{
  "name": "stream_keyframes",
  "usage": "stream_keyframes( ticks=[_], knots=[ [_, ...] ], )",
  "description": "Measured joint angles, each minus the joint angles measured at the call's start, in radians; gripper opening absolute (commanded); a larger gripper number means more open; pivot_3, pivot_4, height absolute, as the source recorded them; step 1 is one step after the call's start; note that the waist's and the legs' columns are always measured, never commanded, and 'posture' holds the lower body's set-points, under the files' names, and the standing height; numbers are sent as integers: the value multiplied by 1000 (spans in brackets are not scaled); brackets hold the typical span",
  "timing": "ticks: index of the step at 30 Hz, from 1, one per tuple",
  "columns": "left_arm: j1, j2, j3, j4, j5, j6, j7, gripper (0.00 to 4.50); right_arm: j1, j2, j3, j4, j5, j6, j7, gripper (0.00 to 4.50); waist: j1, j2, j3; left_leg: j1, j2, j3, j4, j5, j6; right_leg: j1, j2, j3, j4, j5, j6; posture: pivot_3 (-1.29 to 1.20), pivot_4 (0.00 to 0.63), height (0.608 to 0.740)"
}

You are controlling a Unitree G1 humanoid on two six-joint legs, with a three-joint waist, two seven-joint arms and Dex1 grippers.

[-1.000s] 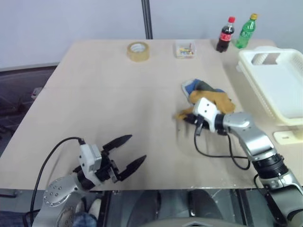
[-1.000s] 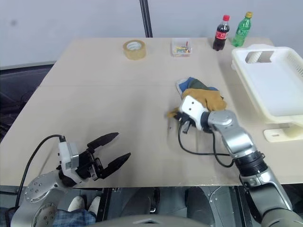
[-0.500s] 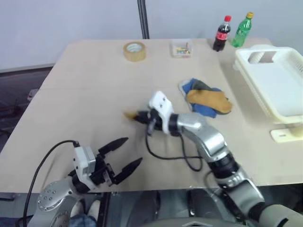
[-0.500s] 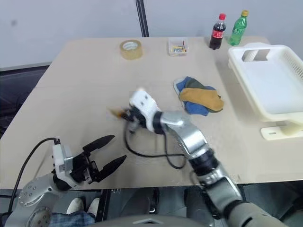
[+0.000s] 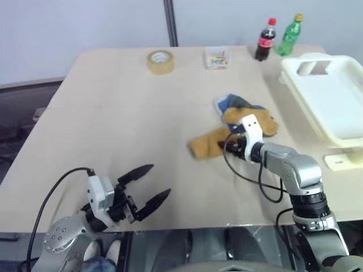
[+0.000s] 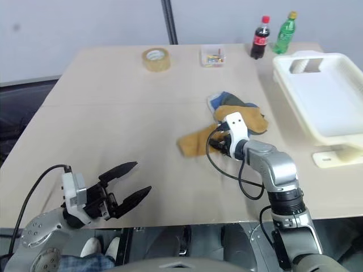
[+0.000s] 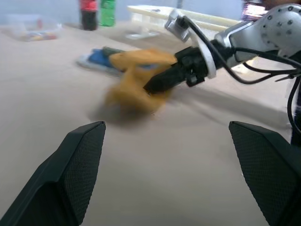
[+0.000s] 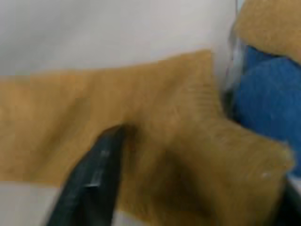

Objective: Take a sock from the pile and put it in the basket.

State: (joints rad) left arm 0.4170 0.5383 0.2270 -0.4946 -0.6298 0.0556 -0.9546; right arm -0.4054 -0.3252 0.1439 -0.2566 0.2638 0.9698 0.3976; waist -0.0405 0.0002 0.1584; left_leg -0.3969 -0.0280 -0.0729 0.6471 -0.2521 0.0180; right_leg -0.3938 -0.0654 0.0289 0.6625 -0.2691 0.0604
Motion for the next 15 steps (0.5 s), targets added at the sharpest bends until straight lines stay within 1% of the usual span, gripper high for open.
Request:
stream_keyframes(
  ticks=[3, 5, 8, 10, 13, 15],
  knots=[
    [6, 1, 0, 14, 2, 0, -3, 4500, 50, -73, 14, -19, -62, -110, -2, 3143, 4, -1, 1, -1, -1, 0, 2, 0, 0, 1, -1, 0, 0, 0, 1, 0, 150, 738],
    [5, 1, 0, 16, 2, 0, -3, 4500, 76, -79, -16, -55, -56, -148, 8, 3143, 5, -2, 1, -1, -1, -1, 2, 0, 0, 1, -1, -1, -1, 0, 1, 0, 150, 738],
    [-14, 1, -2, 17, 2, 1, -5, 4500, 99, -91, -65, -147, 12, -159, 63, 3143, 5, -2, 1, -2, 0, -1, 2, 0, 0, 1, 0, -1, 0, 0, 1, 0, 150, 738],
    [-21, 1, -2, 21, 2, 2, -9, 4500, 128, -152, -92, -234, 79, -160, 144, 3143, 6, -2, 1, -1, 0, -1, 2, 0, 0, 1, 0, -1, -1, 0, 1, 0, 150, 738],
    [-22, 1, -2, 33, 2, 2, -13, 4500, 152, -189, -115, -262, 119, -161, 194, 3143, 5, -3, 1, -1, 0, -1, 2, 0, 0, 1, 0, -1, -1, 0, 1, 0, 150, 738],
    [-32, 2, -3, 43, 5, 2, -22, 4500, 181, -219, -150, -263, 145, -218, 252, 3143, 8, -3, 2, -1, 0, -2, 2, 0, 0, 2, 0, -2, -1, 0, 1, 0, 150, 738]
  ],
)
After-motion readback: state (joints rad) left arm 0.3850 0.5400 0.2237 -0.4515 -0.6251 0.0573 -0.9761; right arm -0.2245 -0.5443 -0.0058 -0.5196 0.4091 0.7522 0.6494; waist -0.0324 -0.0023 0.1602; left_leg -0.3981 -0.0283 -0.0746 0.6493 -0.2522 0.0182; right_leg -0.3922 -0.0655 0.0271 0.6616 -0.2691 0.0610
